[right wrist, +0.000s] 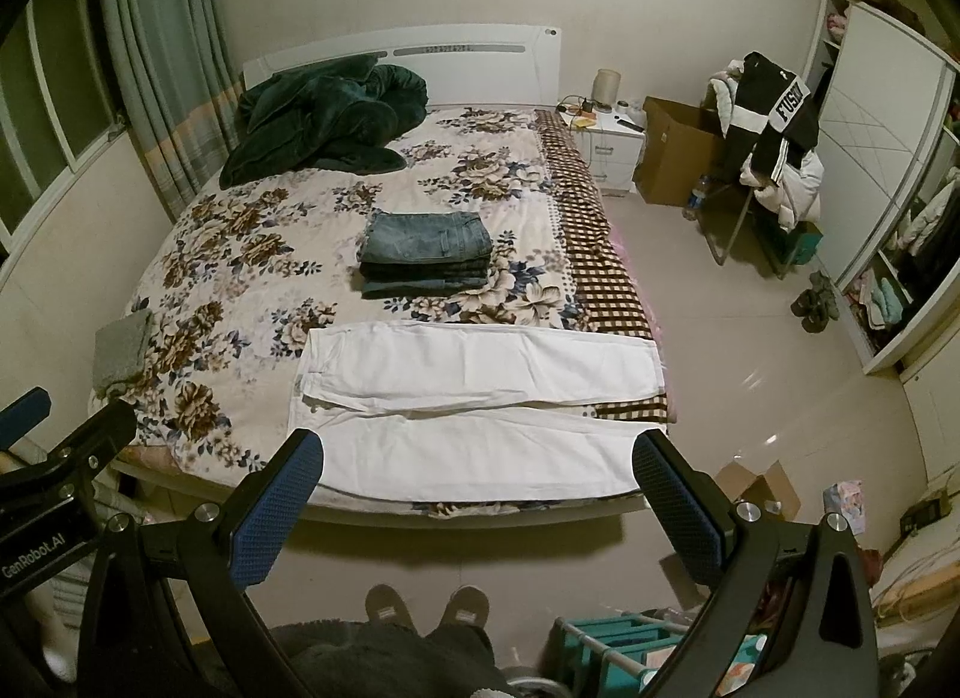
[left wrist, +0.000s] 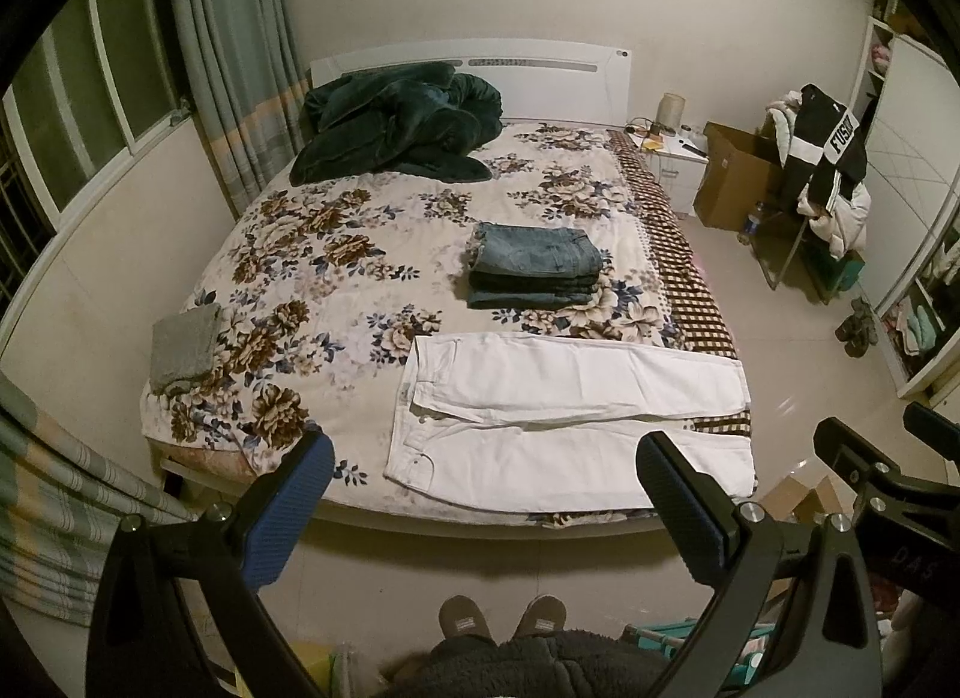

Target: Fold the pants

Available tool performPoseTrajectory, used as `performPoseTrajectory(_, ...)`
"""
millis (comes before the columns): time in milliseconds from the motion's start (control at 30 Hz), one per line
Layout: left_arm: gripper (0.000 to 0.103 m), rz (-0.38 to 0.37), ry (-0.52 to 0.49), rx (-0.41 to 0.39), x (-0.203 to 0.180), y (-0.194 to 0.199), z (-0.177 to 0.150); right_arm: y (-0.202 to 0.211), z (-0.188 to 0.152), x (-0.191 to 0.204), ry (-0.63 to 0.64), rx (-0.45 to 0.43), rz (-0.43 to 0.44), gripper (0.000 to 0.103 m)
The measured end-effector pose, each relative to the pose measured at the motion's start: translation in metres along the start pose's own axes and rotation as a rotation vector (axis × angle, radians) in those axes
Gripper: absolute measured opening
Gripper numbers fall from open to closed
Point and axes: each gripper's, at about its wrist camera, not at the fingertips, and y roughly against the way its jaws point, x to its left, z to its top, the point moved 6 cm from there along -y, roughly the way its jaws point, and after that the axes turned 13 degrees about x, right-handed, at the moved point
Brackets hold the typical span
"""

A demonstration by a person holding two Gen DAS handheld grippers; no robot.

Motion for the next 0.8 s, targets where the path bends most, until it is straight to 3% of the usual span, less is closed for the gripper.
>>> performPoseTrajectory(433,0.103,0.0,0.002,0.0,0.001,0.005,-0.001,0.01,-0.005,-0.004,0.003,0.003,0.005,0.103)
performPoseTrajectory(633,0.103,0.01,0.012,0.006,-0.017,-0.008,0.0,0.007,-0.006,-0.013,0.001,0.01,0.015,0.103)
performPoseTrajectory(800,0.103,0.044,0.054,-0.006,-0.025,-0.034,0.018,-0.027,0.009,-0.04,-0.019,0.016,0.017,0.103)
